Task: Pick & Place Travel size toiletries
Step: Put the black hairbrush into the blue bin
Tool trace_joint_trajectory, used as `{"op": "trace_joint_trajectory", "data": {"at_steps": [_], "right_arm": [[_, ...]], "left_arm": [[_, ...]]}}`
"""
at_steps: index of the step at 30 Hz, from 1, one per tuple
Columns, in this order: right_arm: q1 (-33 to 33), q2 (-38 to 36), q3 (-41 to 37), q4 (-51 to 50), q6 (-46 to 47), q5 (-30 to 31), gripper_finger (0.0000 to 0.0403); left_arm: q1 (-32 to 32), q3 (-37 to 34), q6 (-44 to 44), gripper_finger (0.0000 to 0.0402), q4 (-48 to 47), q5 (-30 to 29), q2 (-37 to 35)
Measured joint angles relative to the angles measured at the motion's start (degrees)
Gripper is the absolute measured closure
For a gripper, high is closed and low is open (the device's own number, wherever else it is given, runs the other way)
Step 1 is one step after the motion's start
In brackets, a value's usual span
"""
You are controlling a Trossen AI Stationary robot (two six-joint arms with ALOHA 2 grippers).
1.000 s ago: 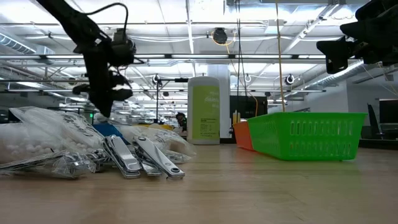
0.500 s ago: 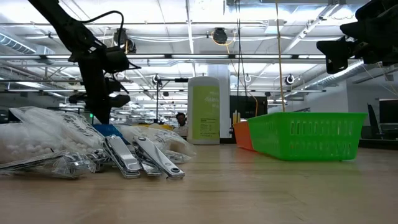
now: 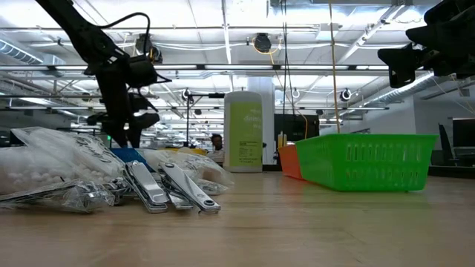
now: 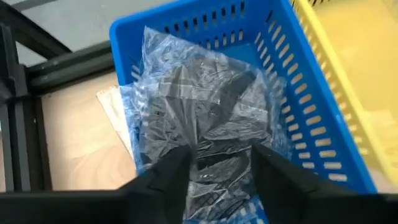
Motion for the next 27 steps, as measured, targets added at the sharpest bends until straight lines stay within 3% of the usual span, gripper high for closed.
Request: {"op": "trace_joint_trajectory", "data": {"at_steps": [5, 10, 20, 27], "right_arm": [[0.00, 0.01, 0.00, 0.00, 0.00, 0.00, 0.0161], [-0.02, 0.00, 0.00, 0.00, 0.00, 0.00, 0.0161], [0.00, 0.00, 0.00, 0.00, 0.00, 0.00, 0.0161], [-0.02, 0.01, 0.00, 0.00, 0.02, 0.00, 0.0161]], "left_arm": [[-0.64, 0.00, 0.36, 0.0170, 1.52, 0.62, 0.00], [-0.58, 0.00, 0.45, 0.0145, 1.58, 1.26, 0.00], [-0.54, 0.13, 2.60, 0.0155, 3.54, 3.26, -0.05], [-0.82, 1.11, 5.11, 0.0151, 1.93, 1.97, -5.36]]}}
